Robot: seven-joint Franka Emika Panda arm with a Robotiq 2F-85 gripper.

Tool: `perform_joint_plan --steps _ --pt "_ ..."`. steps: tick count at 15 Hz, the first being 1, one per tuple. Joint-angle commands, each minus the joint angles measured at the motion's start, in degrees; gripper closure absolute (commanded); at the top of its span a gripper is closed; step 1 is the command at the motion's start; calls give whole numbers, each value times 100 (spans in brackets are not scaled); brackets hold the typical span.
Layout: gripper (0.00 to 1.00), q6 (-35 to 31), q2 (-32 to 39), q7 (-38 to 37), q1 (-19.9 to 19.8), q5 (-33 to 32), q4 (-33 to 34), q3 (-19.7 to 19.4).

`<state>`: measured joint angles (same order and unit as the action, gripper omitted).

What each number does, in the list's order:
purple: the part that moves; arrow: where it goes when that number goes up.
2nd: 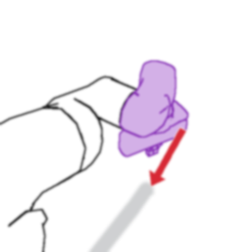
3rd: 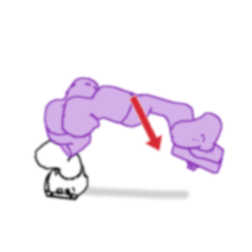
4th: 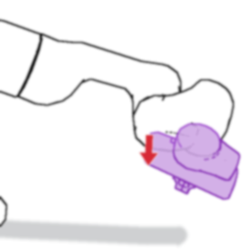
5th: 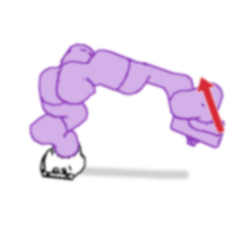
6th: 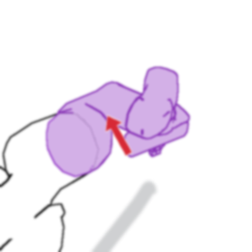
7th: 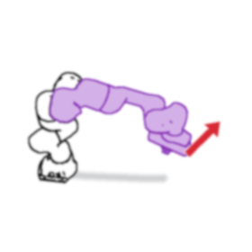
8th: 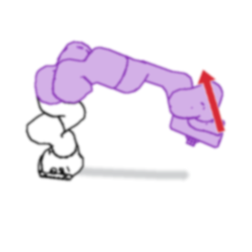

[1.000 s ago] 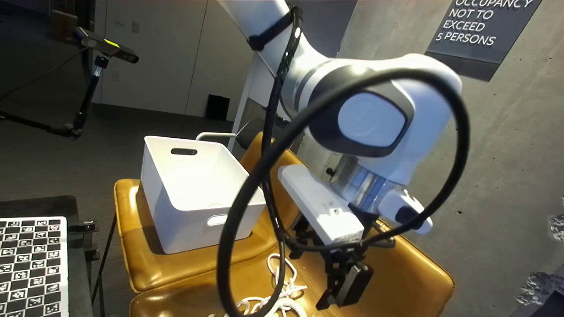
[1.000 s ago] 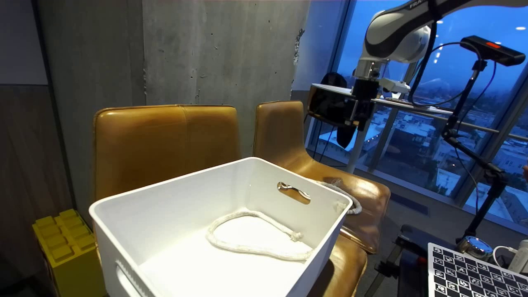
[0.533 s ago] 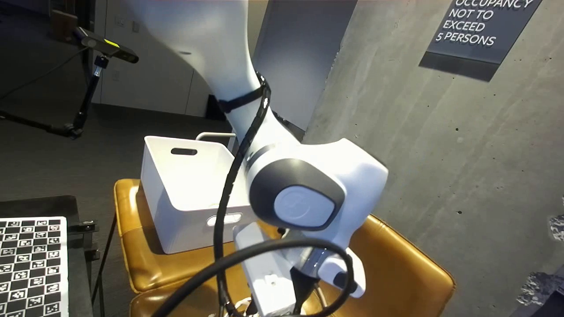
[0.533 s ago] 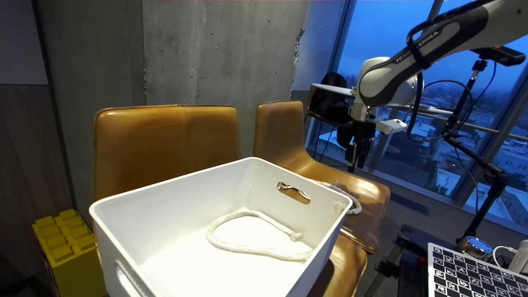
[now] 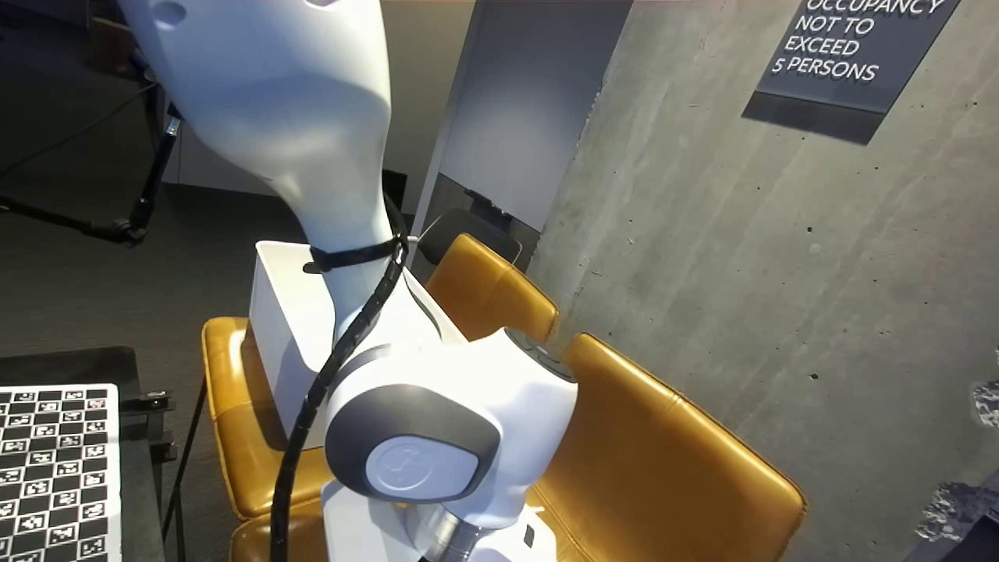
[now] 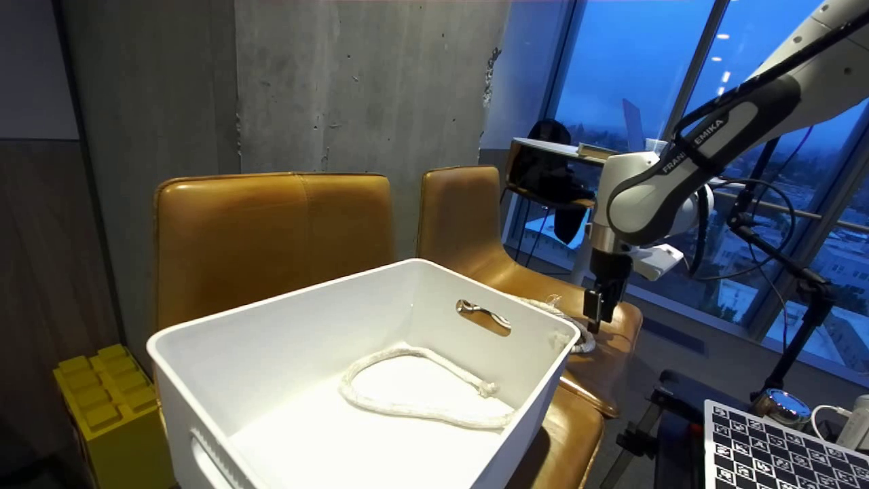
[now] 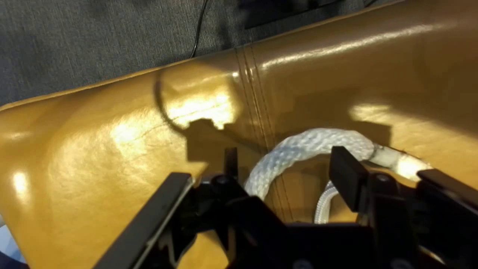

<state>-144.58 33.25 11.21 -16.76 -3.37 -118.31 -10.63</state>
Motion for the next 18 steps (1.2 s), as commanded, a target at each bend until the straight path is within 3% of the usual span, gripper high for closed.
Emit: perform_joint_plan --steps 1,13,18 --pt "35 -415 -93 -160 119 -236 -142 -133" --pt "38 -1288 236 -216 260 -532 -280 -252" --pt "30 -1397 447 -235 260 -520 -140 -279"
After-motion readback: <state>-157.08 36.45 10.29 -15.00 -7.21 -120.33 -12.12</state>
